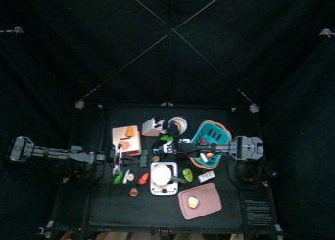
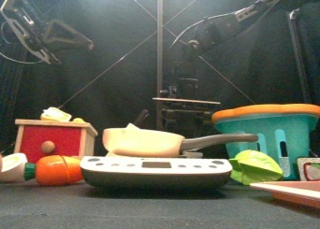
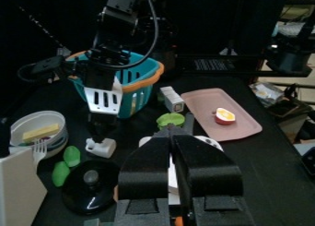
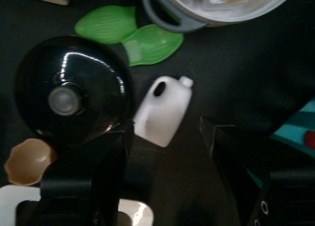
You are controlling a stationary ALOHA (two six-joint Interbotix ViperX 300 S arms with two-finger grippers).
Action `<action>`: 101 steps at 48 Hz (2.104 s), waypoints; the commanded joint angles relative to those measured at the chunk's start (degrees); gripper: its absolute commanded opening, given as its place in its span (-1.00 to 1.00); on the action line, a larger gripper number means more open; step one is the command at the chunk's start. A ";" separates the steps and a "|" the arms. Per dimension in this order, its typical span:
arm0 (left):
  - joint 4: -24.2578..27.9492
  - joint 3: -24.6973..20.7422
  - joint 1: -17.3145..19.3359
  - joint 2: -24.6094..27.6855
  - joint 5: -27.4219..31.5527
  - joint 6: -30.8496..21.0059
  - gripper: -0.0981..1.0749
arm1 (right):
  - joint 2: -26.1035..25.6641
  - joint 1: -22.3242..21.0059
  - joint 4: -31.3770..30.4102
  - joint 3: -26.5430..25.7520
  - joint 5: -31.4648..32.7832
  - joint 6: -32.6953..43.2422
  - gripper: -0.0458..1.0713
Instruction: Grab detergent
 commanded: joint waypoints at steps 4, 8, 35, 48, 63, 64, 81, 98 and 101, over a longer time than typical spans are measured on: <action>0.00 -0.70 0.18 0.00 -0.26 0.09 -0.22 | -1.67 -1.23 2.02 -0.70 2.11 -1.05 0.73; 0.00 -0.70 0.18 0.00 -0.26 0.09 -0.22 | -1.49 -1.32 2.20 -0.79 1.32 -1.05 0.73; 0.00 -0.70 0.18 0.09 0.70 0.09 -0.22 | 2.81 -2.81 4.39 -0.70 -4.04 -0.97 0.73; -0.09 -0.70 0.18 0.00 0.70 0.09 -0.22 | 3.60 -2.81 5.45 0.26 -4.22 -1.05 0.72; 0.00 -0.70 0.18 0.00 0.70 0.09 -0.22 | 3.60 -2.46 5.45 1.23 -6.06 -1.05 0.53; 0.00 -0.70 0.18 0.00 0.70 0.09 -0.22 | 3.60 -2.55 5.54 1.23 -6.15 -1.05 0.48; 0.00 -0.35 0.35 0.00 0.70 0.09 -0.22 | 1.14 -2.02 3.16 0.44 -5.54 -1.14 0.01; 0.00 1.49 1.49 -2.46 0.79 0.09 -0.22 | -1.41 0.62 -0.18 -0.09 -4.66 -1.05 0.01; -0.09 2.29 1.85 -3.96 0.97 0.00 -0.22 | -1.41 0.70 -0.35 -0.26 -4.66 -1.14 0.01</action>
